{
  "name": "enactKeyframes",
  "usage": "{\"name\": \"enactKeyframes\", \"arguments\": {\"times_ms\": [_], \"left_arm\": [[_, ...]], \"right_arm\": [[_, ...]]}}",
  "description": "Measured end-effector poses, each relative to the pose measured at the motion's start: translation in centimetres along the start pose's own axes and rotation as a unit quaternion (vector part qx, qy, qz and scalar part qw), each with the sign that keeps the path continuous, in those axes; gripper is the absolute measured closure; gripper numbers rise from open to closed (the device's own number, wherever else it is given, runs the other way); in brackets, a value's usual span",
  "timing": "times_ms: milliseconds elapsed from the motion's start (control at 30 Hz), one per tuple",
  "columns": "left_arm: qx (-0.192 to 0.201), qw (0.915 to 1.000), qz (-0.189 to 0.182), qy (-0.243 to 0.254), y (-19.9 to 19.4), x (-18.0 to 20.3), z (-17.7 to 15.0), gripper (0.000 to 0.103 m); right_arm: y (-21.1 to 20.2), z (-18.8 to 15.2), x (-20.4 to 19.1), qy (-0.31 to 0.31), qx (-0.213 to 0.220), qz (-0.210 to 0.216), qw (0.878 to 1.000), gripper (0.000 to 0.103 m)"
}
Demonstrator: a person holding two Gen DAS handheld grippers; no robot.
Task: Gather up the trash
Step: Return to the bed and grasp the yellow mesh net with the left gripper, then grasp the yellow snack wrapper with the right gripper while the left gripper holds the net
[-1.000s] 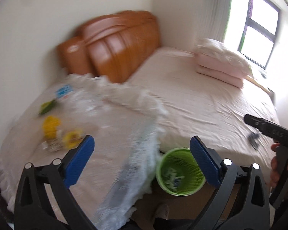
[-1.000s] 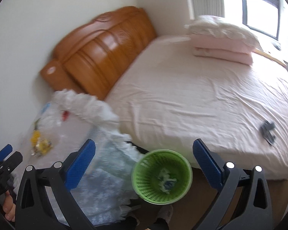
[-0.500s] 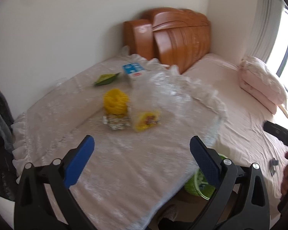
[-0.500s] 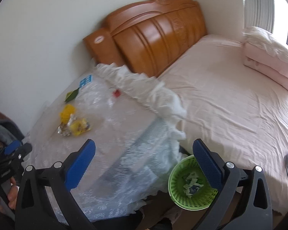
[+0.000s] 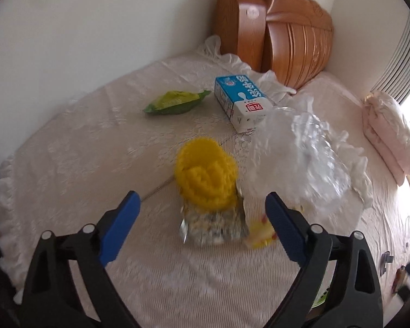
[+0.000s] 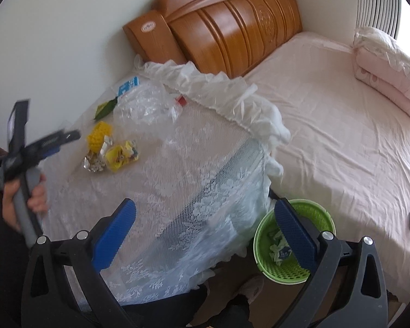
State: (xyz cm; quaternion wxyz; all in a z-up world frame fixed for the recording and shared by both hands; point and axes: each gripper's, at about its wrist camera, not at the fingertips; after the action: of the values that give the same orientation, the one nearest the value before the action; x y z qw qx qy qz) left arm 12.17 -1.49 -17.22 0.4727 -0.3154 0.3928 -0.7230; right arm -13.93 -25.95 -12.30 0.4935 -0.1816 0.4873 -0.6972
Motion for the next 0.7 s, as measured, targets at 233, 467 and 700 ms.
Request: {"name": "enactKeyframes", "arguments": {"times_ms": [233, 467, 700], "left_arm": [[-0.077, 0.9968, -0.007, -0.02, 6.8, 0.3, 2.9, 0.018], [-0.113, 0.9927, -0.009, -0.041, 9.1, -0.1, 3.0, 0.044], [-0.098, 0.9931, -0.032, -0.056, 8.0, -1.0, 3.8, 0.065]], "right_arm": [[1.1, -0.4, -0.5, 0.009, -0.015, -0.005, 1.0, 0.002], [2.0, -0.8, -1.4, 0.012, -0.024, -0.004, 1.0, 0.002], [3.1, -0.5, -3.6, -0.009, -0.028, 0.008, 1.0, 0.002]]}}
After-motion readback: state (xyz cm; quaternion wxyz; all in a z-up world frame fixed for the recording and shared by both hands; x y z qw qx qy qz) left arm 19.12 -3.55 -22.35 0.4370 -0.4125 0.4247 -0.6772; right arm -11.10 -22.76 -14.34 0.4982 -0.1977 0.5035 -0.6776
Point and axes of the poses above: each gripper's, at about its wrist camera, not at the fingertips, and y roughly the way its jaws point, x to its right, z to its top, and after that the axes turned 2 degrees about y, right-handed
